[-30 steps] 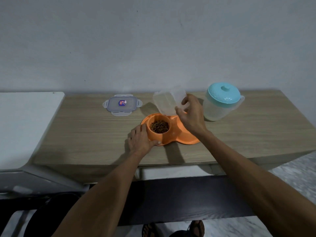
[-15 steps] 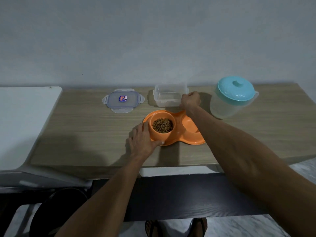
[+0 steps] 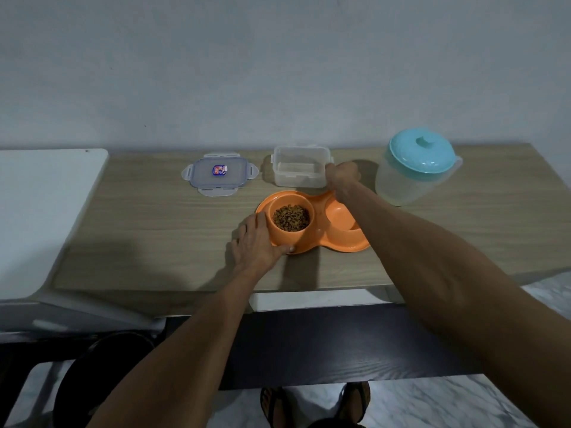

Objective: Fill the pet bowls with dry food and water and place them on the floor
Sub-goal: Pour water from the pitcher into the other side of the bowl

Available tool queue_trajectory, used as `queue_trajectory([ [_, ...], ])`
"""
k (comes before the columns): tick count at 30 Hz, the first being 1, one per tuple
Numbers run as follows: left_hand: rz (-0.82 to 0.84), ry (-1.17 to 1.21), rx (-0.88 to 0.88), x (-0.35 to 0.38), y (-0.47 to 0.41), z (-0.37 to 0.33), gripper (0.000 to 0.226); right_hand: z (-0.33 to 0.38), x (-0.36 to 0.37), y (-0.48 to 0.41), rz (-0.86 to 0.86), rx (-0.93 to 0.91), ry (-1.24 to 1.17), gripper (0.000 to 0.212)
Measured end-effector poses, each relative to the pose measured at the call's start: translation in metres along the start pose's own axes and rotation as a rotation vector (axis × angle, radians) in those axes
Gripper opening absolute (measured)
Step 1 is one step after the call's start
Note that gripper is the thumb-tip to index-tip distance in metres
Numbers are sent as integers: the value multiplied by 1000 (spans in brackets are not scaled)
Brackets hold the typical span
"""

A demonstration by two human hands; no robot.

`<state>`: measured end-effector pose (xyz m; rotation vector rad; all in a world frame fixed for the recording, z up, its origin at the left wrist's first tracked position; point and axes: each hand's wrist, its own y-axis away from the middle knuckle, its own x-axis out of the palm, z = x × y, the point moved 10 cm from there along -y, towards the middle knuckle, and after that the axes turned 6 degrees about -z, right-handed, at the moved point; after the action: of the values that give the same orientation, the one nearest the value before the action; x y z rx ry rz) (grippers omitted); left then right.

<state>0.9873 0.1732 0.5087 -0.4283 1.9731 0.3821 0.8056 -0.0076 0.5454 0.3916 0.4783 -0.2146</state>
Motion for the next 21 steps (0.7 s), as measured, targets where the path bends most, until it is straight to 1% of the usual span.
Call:
queue_trajectory([
  [3, 39, 71, -27, -2, 4, 0, 115, 17, -15, 5, -6, -82, 8, 41],
  [5, 1, 79, -31, -10, 6, -4, 119, 35, -28, 9, -10, -169, 35, 36],
  [8, -89, -5, 79, -22, 7, -30, 118, 65, -57, 17, -42, -280, 45, 24],
  [12, -93, -85, 229, -16, 4, -80, 110, 91, -108, 12, -155, -405, -33, 27],
  [14, -50, -117, 303, -6, 2, -108, 106, 96, -139, 2, -210, -444, -49, 27],
  [17, 3, -152, 332, 8, -1, -135, 110, 88, -182, -22, -299, -441, -69, 28],
  [21, 21, -202, 298, 23, -5, -143, 116, 50, -222, -57, -415, -339, -47, 31],
])
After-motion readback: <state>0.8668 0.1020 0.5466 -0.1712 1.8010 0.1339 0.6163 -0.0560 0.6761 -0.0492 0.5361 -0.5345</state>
